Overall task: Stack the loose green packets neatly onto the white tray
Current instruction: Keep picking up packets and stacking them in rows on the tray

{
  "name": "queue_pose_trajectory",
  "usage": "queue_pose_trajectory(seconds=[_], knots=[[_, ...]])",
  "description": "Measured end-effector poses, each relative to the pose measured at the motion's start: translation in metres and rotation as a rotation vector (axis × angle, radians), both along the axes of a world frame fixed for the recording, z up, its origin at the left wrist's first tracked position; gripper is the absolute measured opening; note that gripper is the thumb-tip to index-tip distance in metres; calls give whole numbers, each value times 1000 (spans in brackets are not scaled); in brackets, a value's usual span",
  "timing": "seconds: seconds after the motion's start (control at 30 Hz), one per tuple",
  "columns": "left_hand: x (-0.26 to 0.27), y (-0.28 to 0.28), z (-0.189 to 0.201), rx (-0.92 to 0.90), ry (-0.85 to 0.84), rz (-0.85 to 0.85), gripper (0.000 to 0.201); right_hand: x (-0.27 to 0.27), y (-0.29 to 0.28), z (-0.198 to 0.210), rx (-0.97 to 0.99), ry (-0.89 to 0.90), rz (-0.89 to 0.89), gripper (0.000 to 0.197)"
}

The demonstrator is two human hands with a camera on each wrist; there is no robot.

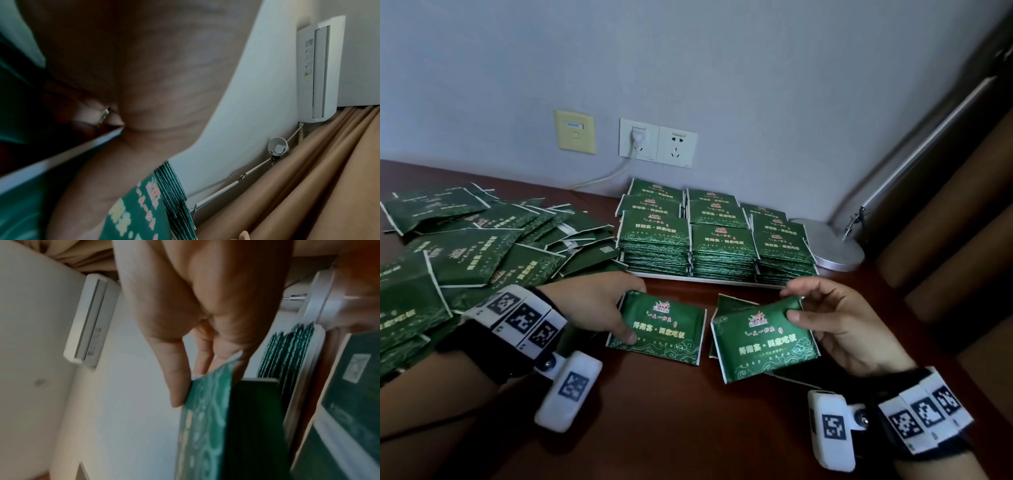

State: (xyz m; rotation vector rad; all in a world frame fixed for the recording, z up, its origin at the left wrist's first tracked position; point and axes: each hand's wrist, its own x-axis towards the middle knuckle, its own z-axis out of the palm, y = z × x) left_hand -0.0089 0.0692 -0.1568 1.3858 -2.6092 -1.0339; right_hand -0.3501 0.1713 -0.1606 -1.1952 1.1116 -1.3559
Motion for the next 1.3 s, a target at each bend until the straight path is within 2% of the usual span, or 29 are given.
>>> queue_pose_trajectory(seconds=[0.03,0.1,0.23,0.3,0.33,0.37,0.43,0.5,0.73,0.87,0.93,1.03,1.13,1.23,1.3], knots=[[0,-1,-1,5,1,-1,38,-1,0,2,64,-100,25,65],[1,-2,-2,10,8,-1,38,-4,-1,5,150,-175,20,75],[1,-2,-3,20,21,-10,37,-4,-2,7,209,-186,-64,69],[2,-3,-4,26,24,-8,37,0,-5,0,216,-35,-129,48],[2,-2,-4,24,26,-5,37,2,-6,-4,214,126,-174,41],[2,-3,-5,21,30,0,37,3,-8,-10,225,326,-183,42],[2,-2,-5,20,39,11,37,6,-8,-13,293,650,-86,52],[2,-2,-5,19,43,16,38,7,-7,-11,336,757,-30,57],[5,-2,-4,43,99,17,43,10,-5,-5,346,677,28,37],[10,-2,1,84,225,41,17,7,-1,0,283,570,53,27],[9,-3,8,96,314,78,12,3,-3,3,207,521,-4,23],[6,-8,22,79,485,204,20,4,-10,19,112,438,-70,25],[3,-28,43,129,639,267,19,7,-33,48,42,394,-120,16],[1,-68,63,22,697,372,29,5,-75,75,36,405,-208,16],[0,-95,74,-30,743,462,33,4,-105,84,36,335,-283,18]])
